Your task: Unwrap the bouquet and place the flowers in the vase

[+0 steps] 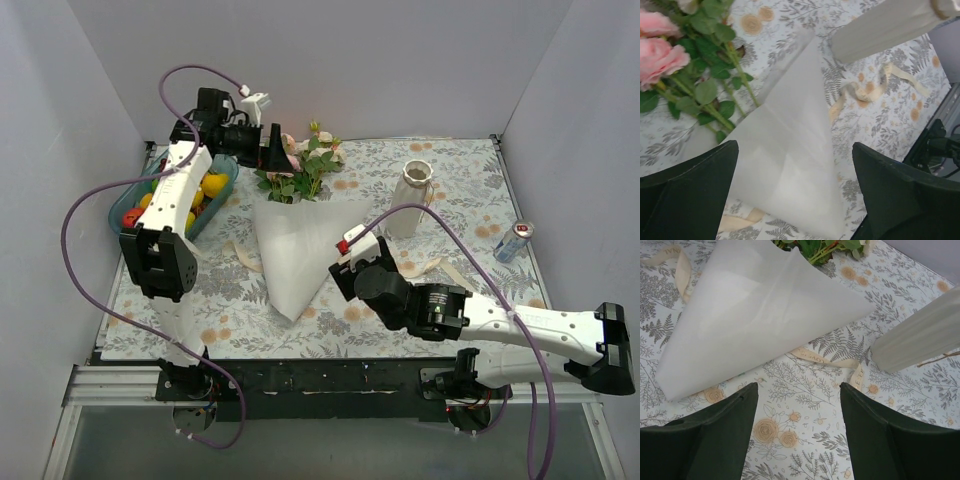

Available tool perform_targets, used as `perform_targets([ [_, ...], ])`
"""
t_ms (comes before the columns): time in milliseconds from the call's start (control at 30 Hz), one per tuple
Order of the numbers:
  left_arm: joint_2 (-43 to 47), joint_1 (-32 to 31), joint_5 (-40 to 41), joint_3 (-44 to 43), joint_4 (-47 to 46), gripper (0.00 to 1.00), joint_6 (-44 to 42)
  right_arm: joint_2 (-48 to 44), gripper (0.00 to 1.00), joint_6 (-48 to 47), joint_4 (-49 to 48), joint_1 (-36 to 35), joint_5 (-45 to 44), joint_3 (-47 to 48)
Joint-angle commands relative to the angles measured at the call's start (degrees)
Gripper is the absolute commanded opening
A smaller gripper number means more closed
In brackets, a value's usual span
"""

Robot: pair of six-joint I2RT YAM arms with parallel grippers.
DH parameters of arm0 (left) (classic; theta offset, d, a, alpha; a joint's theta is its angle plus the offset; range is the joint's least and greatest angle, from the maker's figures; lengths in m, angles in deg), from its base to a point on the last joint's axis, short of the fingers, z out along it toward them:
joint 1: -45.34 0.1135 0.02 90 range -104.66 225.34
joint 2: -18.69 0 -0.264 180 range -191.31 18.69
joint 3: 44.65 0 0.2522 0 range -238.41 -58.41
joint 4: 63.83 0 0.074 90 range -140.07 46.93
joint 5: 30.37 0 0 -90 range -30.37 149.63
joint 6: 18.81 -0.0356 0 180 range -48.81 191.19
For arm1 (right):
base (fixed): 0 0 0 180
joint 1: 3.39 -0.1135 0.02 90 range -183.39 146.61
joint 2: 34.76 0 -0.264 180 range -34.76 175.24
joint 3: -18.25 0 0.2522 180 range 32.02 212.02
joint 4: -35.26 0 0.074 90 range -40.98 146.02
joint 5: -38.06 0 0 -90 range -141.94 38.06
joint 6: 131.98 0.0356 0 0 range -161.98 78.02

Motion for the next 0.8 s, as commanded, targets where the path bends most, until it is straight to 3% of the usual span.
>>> perform_targets([
  [0,3.37,6.64,0.61,8.96,-0.7,0.98,-4.71,2.13,0.75,-1.52,0.3,-3.02,-4.09,3.73],
  [200,2.06,8.32,-4.48,17.1,-5.72,0.98,-13.05,2.13,0.75,-1.34,-0.32,-3.82,-3.3,3.3],
  [433,-7.16,9.19,-8.44,9.37,-1.34,0.98,-23.25,1.87,0.75,-0.11,0.56,-4.43,-3.39,2.77],
  [767,-15.78,9.55,-10.82,2.42,8.68,0.98,-31.26,1.52,0.74,0.85,0.65,-4.7,-4.27,1.54],
])
